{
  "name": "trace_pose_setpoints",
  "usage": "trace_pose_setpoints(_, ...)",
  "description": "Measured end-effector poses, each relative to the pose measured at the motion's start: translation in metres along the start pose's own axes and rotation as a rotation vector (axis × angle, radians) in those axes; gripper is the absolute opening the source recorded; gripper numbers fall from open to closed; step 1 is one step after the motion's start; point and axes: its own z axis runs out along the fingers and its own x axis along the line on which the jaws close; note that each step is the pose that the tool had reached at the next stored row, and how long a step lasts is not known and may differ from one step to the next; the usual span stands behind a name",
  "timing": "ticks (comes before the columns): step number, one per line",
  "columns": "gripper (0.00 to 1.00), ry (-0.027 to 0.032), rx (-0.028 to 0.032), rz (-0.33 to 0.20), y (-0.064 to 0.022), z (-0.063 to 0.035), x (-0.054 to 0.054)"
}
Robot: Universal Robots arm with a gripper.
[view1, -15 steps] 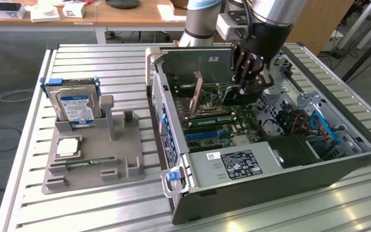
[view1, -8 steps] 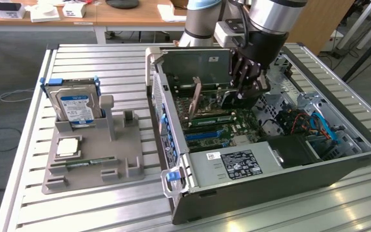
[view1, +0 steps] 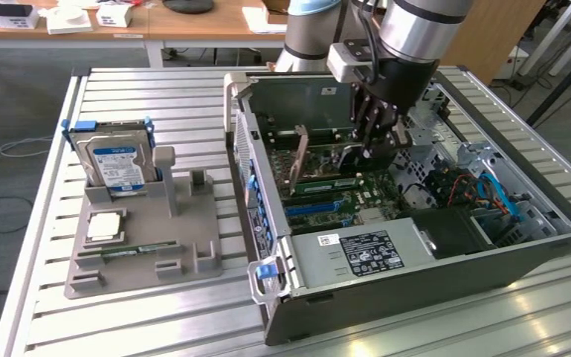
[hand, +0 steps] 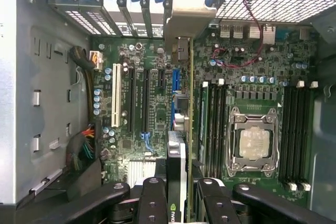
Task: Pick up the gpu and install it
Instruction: 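Insert the gpu into the slot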
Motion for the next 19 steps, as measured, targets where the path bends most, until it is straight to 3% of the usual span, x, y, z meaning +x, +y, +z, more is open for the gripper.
trace_pose_setpoints(19, 0.27, -0.0008, 0.0000, 0.000, -0.0005, 0.0312, 0.001)
